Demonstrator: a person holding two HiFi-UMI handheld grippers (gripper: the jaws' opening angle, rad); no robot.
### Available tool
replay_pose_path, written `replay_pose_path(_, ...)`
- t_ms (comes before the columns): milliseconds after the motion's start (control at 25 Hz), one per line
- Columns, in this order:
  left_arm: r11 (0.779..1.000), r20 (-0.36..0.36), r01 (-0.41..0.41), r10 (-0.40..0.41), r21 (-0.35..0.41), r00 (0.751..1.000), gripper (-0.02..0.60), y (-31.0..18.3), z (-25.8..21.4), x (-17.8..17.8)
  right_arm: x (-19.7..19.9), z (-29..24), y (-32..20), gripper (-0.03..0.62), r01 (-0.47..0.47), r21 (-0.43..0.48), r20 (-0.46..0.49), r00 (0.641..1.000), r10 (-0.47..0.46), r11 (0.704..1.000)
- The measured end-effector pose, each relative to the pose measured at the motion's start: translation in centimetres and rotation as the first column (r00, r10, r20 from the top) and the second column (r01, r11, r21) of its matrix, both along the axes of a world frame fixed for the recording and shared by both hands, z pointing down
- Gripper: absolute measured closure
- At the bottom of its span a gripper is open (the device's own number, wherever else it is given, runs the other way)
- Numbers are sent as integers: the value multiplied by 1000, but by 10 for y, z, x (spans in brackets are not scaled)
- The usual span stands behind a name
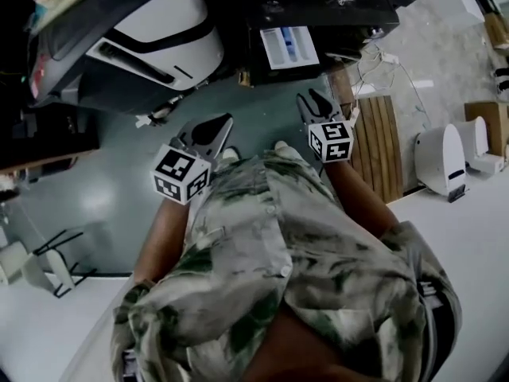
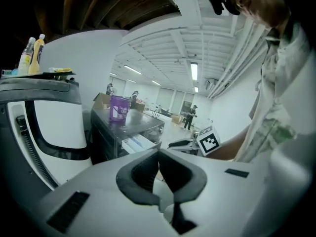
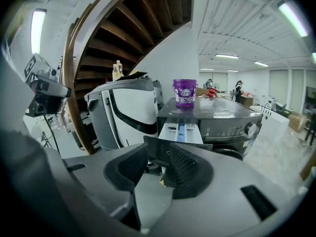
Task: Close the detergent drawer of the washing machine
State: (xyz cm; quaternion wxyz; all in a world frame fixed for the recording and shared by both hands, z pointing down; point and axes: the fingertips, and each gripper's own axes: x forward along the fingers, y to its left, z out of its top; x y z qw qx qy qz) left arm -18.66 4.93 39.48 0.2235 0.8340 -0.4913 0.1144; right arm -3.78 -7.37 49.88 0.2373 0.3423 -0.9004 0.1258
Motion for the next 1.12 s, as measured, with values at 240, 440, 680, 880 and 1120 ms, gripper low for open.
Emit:
replay_pose_path(240, 995, -8, -103, 103, -17, 995, 557, 6, 1, -37, -9, 19, -5, 436, -141, 16, -10, 990, 141, 990)
replay_pose_path(440, 990, -11, -133, 133, -45, 991, 557, 1, 7, -50, -14, 38, -19, 422, -208, -5, -19, 978, 207, 978)
replay_pose_path(680, 989, -23, -138, 137, -57, 990, 557, -28, 5, -37, -7, 54, -52, 405, -223, -15, -49, 974, 222, 975)
replay_pose_path(880, 987, -17, -144, 143, -65, 990, 557, -46, 6, -32, -8, 64, -72, 404, -224, -15, -53, 973, 223, 974)
replay_pose_path(1120, 988, -18, -136, 135, -74, 991, 557, -63, 8, -31, -12, 76, -83, 391, -236, -26, -55, 971, 234, 971)
